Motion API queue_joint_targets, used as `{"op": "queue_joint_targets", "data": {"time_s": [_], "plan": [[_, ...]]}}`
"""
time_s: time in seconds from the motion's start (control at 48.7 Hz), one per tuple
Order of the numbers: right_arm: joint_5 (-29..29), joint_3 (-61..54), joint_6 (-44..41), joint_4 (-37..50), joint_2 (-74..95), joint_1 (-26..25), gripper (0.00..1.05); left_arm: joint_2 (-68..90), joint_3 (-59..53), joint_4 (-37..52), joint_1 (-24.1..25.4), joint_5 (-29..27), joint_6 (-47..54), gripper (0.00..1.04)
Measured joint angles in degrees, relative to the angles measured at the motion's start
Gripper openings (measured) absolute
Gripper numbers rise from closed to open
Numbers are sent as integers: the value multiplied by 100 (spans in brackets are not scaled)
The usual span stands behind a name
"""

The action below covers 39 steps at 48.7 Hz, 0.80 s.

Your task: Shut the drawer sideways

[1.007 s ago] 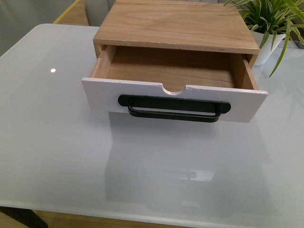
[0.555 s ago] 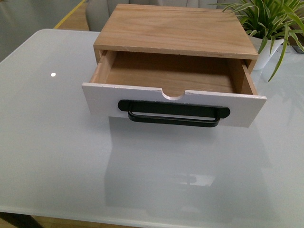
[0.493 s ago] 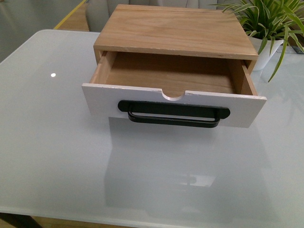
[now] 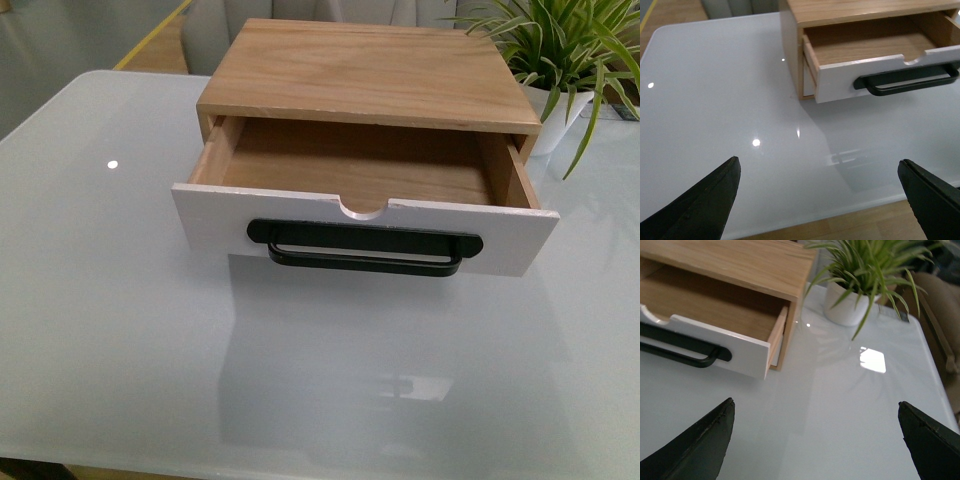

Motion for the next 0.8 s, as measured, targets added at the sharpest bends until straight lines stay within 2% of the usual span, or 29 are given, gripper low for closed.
{"op": "queue_joint_targets", "data": {"time_s": [0.123, 0.247, 0.39, 0.534, 0.801], "plan": [[-629, 299, -1200, 1191, 1781, 238, 96, 1805, 116, 1681, -507, 424, 682, 96], [-1158, 658, -2201, 1589, 3353, 315, 96, 3530, 444, 2881, -824, 881, 1394, 96], [-1425, 1038, -3215, 1593, 4524, 326, 96, 4717, 798, 3285, -949, 1283, 2151, 96], [-1631, 1561, -4232, 1471, 5429, 323, 96, 5602, 1137, 3279, -1047, 1666, 3071, 96], [-1869, 2026, -5202, 1117, 5921, 481, 96, 6476, 1635, 3397, -1119, 1945, 3781, 96]]}}
